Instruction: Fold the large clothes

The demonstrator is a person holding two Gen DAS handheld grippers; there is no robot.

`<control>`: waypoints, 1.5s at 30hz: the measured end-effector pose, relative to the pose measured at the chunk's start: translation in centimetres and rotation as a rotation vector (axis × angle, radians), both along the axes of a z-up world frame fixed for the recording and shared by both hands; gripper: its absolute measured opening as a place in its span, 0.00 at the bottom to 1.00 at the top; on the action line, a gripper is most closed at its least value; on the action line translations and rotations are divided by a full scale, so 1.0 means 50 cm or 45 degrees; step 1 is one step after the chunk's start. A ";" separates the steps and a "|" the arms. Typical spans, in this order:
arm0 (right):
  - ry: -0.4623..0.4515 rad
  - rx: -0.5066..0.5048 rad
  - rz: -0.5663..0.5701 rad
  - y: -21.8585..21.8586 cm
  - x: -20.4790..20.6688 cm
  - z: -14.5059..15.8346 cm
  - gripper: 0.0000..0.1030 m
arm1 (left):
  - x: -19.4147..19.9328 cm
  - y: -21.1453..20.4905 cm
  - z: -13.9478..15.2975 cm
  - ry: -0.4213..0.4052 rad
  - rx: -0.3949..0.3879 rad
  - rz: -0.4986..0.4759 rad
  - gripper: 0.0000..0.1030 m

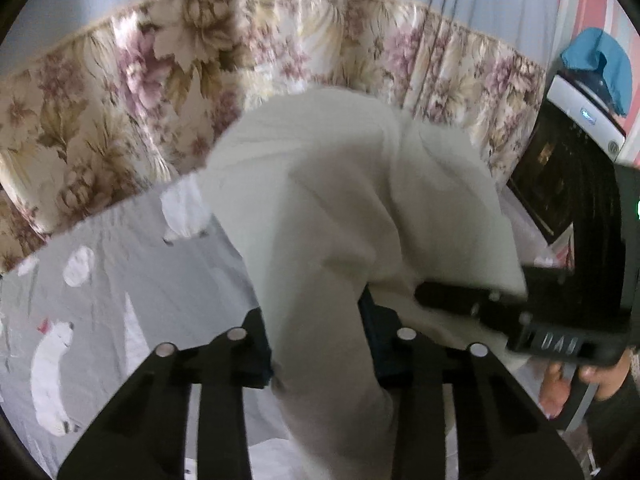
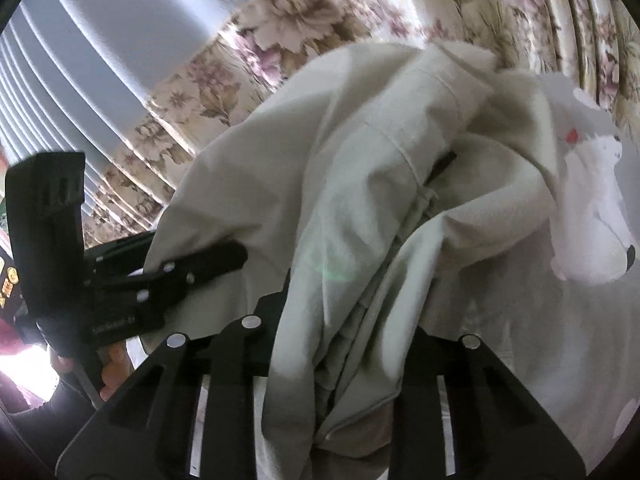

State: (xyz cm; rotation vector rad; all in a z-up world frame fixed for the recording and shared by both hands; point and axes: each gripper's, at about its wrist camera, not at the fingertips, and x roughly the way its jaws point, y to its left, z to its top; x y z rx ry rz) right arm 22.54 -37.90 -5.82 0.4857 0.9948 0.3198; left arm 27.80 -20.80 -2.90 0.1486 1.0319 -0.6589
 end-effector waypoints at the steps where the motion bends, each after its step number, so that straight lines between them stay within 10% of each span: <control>1: -0.023 0.005 -0.002 0.010 -0.001 0.009 0.25 | 0.000 0.003 0.013 -0.023 0.002 -0.001 0.31; 14: -0.287 -0.097 0.155 0.238 -0.035 0.146 0.25 | -0.081 0.236 0.145 -0.194 -0.029 0.165 0.29; 24: -0.192 -0.224 0.449 0.487 -0.121 0.045 0.25 | -0.252 0.468 -0.006 -0.050 0.056 0.322 0.40; 34: 0.030 -0.165 0.320 0.430 -0.140 -0.057 0.40 | -0.282 0.475 -0.083 -0.016 0.021 0.378 0.90; 40: 0.032 -0.202 0.307 0.426 -0.168 -0.024 0.52 | -0.294 0.506 -0.057 0.016 0.019 0.424 0.96; 45: 0.013 -0.308 0.242 0.389 -0.219 0.029 0.82 | -0.336 0.540 0.003 -0.042 0.133 0.511 0.98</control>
